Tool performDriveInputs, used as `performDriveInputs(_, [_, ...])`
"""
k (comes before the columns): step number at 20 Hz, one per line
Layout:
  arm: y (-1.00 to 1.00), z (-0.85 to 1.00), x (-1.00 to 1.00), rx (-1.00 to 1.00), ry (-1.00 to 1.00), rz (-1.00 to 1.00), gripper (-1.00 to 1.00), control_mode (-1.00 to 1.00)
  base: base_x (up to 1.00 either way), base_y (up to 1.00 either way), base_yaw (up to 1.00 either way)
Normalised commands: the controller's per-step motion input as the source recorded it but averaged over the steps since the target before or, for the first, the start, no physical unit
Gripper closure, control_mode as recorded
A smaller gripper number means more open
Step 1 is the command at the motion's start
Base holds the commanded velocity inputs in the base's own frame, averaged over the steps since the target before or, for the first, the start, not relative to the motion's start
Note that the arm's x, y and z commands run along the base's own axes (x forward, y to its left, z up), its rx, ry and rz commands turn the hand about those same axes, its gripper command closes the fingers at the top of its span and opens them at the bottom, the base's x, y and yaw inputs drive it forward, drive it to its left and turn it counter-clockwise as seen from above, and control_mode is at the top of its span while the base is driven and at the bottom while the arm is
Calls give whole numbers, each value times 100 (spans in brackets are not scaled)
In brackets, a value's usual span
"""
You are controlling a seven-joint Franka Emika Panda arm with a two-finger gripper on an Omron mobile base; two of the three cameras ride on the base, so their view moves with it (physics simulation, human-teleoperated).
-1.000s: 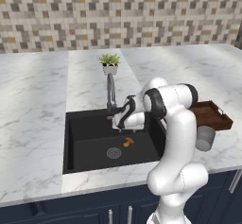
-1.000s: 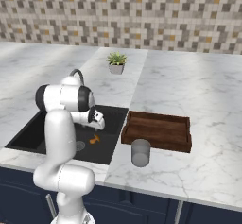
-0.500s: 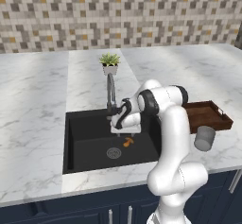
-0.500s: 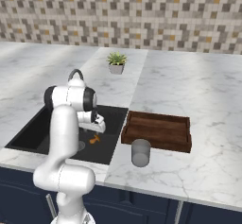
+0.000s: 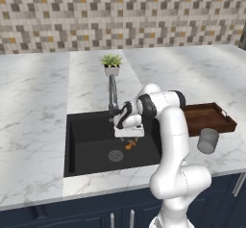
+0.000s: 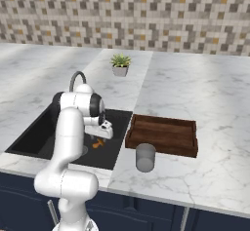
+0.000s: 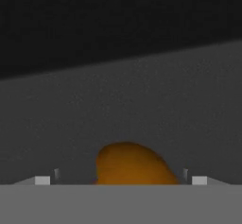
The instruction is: Pick up all produce items and place them in the sink. Turn on the sink faucet to wash them. Then turn the sink off and put them in the tray.
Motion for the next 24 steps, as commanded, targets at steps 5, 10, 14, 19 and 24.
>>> performDriveInputs(5, [-13, -33, 0, -1, 9, 0, -100, -100, 0, 0, 0])
performDriveInputs(10, [-6, -33, 0, -1, 8, 0, -100, -100, 0, 0, 0])
performDriveInputs(14, [-6, -31, -1, -1, 8, 0, -100, -100, 0, 0, 0])
performDriveInputs(19, [-1, -29, 1, 0, 10, 0, 100, -100, 0, 0, 0])
performDriveInputs(24, [0, -26, 2, 0, 12, 0, 100, -100, 0, 0, 0])
